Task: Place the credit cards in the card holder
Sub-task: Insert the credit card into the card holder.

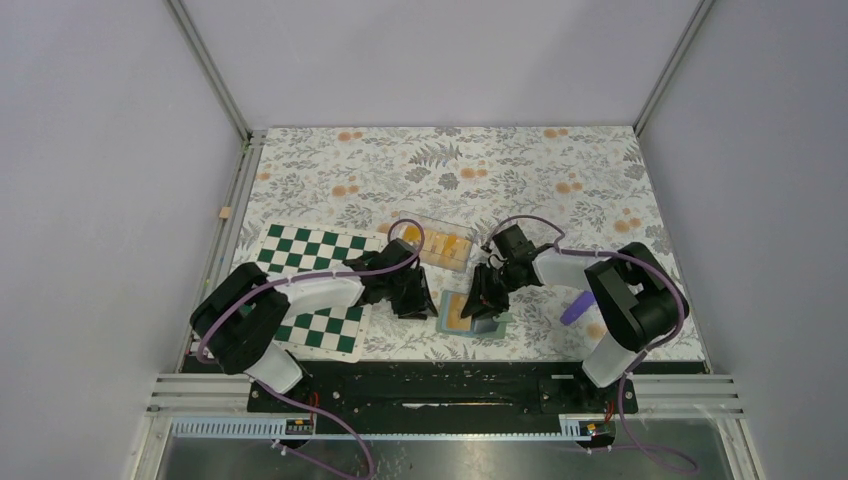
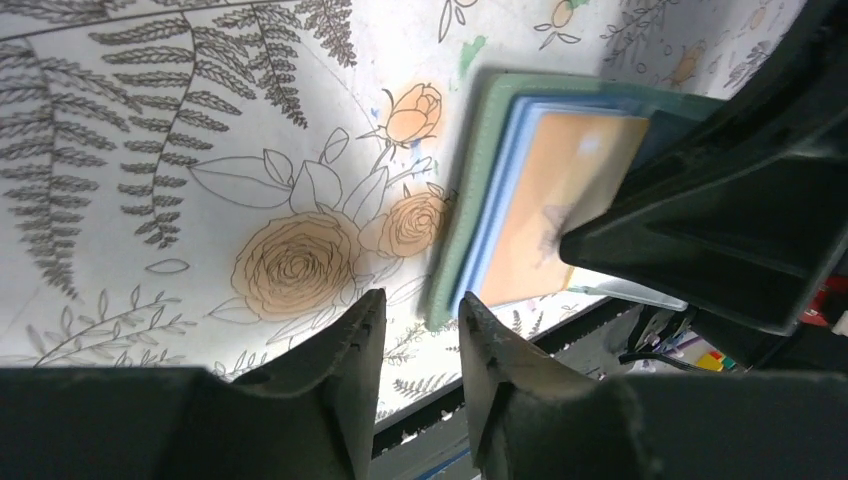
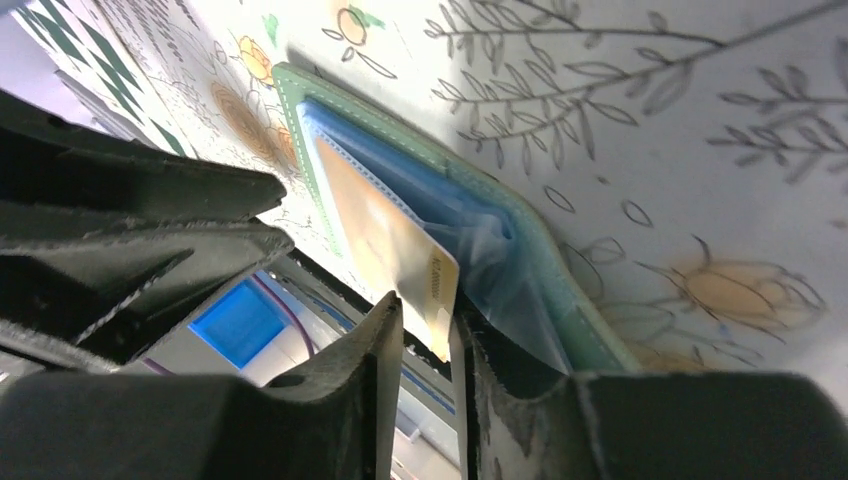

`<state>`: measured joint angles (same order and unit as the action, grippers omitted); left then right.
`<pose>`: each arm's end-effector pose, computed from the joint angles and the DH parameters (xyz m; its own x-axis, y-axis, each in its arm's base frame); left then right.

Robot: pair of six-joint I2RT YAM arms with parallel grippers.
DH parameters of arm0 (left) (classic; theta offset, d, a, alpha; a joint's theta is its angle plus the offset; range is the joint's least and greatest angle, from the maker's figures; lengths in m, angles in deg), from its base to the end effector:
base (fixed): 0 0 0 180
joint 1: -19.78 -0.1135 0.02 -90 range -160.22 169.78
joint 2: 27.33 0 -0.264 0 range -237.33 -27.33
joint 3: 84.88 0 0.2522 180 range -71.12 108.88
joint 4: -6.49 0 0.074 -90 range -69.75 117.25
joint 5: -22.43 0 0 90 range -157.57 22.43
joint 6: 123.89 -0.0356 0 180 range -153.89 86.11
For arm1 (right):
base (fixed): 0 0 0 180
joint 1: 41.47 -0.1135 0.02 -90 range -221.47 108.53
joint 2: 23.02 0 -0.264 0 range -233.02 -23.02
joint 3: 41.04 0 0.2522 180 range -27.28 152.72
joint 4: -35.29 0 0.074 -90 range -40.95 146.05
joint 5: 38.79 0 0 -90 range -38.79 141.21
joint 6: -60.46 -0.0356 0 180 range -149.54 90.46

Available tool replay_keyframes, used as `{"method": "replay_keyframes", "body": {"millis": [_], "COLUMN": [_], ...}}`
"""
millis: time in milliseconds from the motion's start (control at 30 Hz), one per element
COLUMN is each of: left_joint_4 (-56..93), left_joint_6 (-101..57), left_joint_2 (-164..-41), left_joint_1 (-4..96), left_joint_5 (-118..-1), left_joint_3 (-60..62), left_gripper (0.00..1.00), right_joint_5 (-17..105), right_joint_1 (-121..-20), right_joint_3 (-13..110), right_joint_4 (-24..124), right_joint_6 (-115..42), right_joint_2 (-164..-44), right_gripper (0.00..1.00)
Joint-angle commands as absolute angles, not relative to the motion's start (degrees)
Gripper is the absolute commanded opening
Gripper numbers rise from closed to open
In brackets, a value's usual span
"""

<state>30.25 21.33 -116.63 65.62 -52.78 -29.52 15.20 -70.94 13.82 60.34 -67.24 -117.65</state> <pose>0.1913 -0.2100 0.1450 -0.9837 -0.1270 -0.1276 -0.0338 0.8265 -0.5620 0.2325 0.1554 0.1223 -0.9999 0.0031 -0.0113 -0.0054 0.7321 0.6812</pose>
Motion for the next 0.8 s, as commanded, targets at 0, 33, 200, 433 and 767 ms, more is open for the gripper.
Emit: {"method": "replay_keyframes", "body": {"millis": [0,33,200,433,767], "left_joint_4": [33.9,33.8,28.4,13.4,10.0], "left_joint_6": [19.8,19.7,20.5,22.6,23.1], "left_joint_2": [-111.8,-111.2,-109.4,-113.7,-117.6], "left_joint_1": [65.1,65.1,64.5,63.9,64.4], "left_joint_5": [-56.4,-56.4,-53.0,-44.0,-40.9], "left_joint_3": [-29.0,-29.2,-31.2,-33.0,-31.3], "left_gripper": [0.36,0.4,0.54,0.49,0.42], "right_joint_5": [13.3,12.7,14.4,25.6,28.3], "right_joint_1": [-72.9,-73.3,-74.1,-74.0,-74.0], "right_joint_3": [15.2,15.6,17.0,17.3,14.4], "right_joint_4": [54.9,54.5,59.8,73.6,74.1], "right_joint_6": [-69.6,-69.4,-65.3,-60.7,-60.3], "right_joint_2": [-120.1,-120.5,-118.8,-110.8,-110.4], "right_gripper": [0.29,0.29,0.41,0.56,0.44]}}
